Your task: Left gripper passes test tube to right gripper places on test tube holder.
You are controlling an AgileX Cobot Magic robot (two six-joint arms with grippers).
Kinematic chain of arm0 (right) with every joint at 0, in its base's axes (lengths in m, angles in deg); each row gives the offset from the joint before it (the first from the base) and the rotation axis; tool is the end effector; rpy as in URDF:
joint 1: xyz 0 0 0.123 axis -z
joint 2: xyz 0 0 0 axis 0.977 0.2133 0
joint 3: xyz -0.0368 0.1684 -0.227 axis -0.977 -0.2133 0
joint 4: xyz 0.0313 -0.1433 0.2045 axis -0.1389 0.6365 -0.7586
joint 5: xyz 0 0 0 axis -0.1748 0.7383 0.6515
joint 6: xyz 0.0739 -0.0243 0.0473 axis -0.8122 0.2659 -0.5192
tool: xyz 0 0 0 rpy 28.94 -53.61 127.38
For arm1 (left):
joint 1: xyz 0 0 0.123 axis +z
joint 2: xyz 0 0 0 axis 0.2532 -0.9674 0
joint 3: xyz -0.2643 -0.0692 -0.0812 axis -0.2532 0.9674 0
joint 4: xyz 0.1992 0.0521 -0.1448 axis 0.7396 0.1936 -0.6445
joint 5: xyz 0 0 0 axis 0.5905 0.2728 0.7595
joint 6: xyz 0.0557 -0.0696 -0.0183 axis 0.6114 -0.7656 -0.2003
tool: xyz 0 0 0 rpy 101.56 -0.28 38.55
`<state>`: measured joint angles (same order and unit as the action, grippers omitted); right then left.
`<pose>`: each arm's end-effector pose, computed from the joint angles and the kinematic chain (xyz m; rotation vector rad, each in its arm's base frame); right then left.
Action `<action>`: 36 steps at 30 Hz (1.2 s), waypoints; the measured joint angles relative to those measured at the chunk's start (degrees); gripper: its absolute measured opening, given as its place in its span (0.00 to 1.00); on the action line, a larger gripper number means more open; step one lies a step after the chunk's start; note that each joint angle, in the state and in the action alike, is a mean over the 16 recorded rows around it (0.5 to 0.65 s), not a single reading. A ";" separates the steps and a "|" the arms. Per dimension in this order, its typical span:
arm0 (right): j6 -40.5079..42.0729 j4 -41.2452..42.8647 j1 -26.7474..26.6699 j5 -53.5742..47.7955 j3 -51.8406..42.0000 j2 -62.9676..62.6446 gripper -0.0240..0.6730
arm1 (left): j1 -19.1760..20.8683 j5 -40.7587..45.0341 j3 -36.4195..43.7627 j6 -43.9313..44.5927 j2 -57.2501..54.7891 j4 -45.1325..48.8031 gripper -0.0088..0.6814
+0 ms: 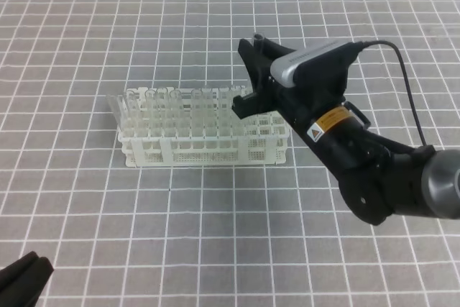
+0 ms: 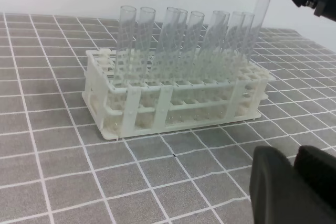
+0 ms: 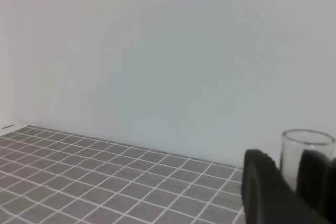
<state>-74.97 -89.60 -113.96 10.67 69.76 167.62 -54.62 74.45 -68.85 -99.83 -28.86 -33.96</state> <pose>0.3163 0.2316 0.2235 -0.3708 1.3810 0.6051 0.0553 -0.0304 0.1945 0.3249 1.6876 -0.5563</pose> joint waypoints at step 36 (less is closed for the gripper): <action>-0.87 0.27 0.94 -0.66 1.35 3.43 0.06 | -0.01 0.18 -0.22 -0.01 0.05 -0.07 0.02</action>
<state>-75.85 -89.33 -113.02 10.01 71.11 171.05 -54.63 74.63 -69.06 -99.84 -28.81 -34.03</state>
